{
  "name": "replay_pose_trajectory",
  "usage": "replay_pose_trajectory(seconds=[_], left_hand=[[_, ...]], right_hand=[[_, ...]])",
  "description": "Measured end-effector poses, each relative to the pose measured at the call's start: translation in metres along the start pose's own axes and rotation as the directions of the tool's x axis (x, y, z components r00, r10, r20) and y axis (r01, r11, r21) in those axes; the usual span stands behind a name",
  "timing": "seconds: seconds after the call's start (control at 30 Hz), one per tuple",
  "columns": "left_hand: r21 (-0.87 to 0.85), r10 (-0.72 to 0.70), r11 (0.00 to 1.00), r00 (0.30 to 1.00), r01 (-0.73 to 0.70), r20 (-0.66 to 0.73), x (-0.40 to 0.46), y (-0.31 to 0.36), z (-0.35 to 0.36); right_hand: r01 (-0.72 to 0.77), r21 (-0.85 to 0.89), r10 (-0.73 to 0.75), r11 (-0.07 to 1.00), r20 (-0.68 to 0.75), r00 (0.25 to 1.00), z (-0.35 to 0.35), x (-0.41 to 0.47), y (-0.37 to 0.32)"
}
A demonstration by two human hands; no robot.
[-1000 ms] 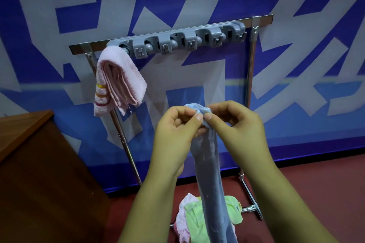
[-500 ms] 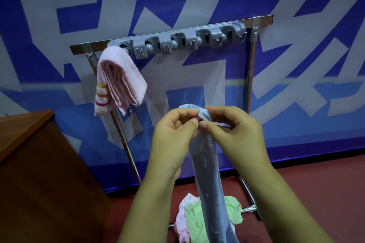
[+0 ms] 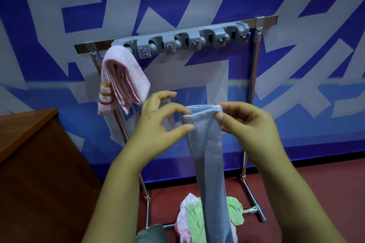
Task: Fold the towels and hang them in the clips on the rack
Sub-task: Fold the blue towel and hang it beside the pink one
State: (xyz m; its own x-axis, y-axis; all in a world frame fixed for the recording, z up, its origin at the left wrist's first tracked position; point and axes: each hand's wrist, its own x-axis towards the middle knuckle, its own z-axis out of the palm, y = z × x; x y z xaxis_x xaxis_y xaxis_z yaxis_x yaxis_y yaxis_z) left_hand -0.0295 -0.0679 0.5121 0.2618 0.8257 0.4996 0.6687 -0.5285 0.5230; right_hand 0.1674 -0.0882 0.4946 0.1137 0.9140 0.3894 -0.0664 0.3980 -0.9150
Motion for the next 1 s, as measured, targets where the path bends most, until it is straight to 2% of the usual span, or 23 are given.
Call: replay_pose_trajectory(seconds=[0.13,0.3,0.4,0.53,0.7,0.77,1.0], left_hand=[[-0.025,0.014,1.0,0.995,-0.012,0.097,0.008,-0.004,-0.006],[-0.05,0.054,0.998,0.996,-0.05,0.076,0.014,0.001,-0.01],[-0.182,0.001,0.983,1.0,-0.001,0.003,0.015,0.009,-0.009],[-0.42,-0.087,0.906,0.993,0.046,-0.078,0.016,0.012,-0.007],[-0.469,-0.093,0.881,0.993,0.051,-0.066,0.014,0.009,-0.005],[-0.465,-0.059,0.884,0.998,0.041,-0.024,0.013,0.01,-0.007],[-0.215,0.069,0.975,0.997,-0.062,0.025,0.021,0.029,-0.011]], right_hand=[[0.011,0.011,-0.011,1.0,0.017,1.0,-0.004,0.003,-0.001],[0.016,-0.058,-0.014,0.998,0.033,0.999,-0.006,0.007,0.002],[0.075,-0.049,-0.072,0.996,0.048,0.996,-0.008,0.012,-0.004],[0.115,-0.026,-0.114,0.993,0.059,0.992,-0.01,0.016,-0.007],[0.101,0.007,-0.101,0.995,0.066,0.993,-0.006,0.015,-0.003],[0.105,0.037,-0.108,0.994,0.068,0.992,-0.004,0.016,-0.004],[0.16,0.081,-0.169,0.984,0.121,0.978,0.006,0.019,-0.012]])
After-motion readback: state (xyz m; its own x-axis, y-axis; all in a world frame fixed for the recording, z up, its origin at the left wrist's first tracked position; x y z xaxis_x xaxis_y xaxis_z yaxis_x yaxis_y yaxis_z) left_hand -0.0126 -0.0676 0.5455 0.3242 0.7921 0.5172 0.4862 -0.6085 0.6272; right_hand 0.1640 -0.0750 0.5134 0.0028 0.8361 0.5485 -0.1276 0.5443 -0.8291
